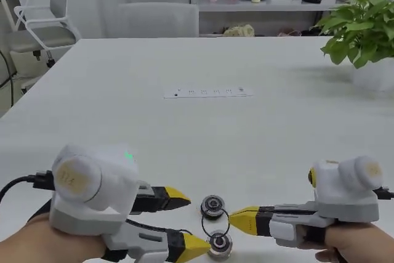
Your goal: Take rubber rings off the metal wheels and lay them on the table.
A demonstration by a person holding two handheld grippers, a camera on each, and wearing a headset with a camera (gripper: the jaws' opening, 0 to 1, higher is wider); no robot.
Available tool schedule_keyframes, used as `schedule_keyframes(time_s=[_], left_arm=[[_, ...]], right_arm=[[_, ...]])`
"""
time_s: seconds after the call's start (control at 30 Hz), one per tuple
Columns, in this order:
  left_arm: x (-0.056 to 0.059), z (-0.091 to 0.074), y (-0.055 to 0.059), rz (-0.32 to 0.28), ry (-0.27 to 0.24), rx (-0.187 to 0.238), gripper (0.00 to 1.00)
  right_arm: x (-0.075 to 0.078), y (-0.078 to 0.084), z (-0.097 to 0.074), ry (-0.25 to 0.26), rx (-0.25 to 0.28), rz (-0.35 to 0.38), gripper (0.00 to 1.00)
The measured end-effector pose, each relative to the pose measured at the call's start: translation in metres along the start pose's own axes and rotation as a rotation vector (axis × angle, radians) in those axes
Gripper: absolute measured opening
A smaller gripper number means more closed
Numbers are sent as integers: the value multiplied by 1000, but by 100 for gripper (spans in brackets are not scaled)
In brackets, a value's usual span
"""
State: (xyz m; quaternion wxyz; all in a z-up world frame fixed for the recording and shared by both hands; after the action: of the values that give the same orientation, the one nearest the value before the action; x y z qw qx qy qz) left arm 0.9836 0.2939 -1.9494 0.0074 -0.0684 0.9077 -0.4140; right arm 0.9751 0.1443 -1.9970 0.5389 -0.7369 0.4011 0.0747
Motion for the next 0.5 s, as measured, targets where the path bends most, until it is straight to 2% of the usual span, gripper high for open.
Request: schedule_keyframes(time_s=[0.27, 0.5], left_arm=[[-5, -22, -4, -5, -42, 41, 47], [-6, -33, -3, -14, -60, 51, 53]], right_arm=[[-4, -12, -5, -7, 22, -17, 0], [-6, -20, -8, -9, 28, -32, 0]])
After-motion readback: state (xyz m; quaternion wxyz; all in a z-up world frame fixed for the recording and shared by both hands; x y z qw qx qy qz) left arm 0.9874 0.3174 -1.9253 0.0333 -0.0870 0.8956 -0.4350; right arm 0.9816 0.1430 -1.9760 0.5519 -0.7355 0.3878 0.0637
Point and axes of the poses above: the centre of the closed fingertips' face, and the gripper's own axes: z roughly forward along the fingers, x roughly to its right, y roughly out of its underside, the point moved 6 cm from there along -z, roughly backward along the fingers, and after that the axes turned 11 degrees about -x, right-handed, at the moved point
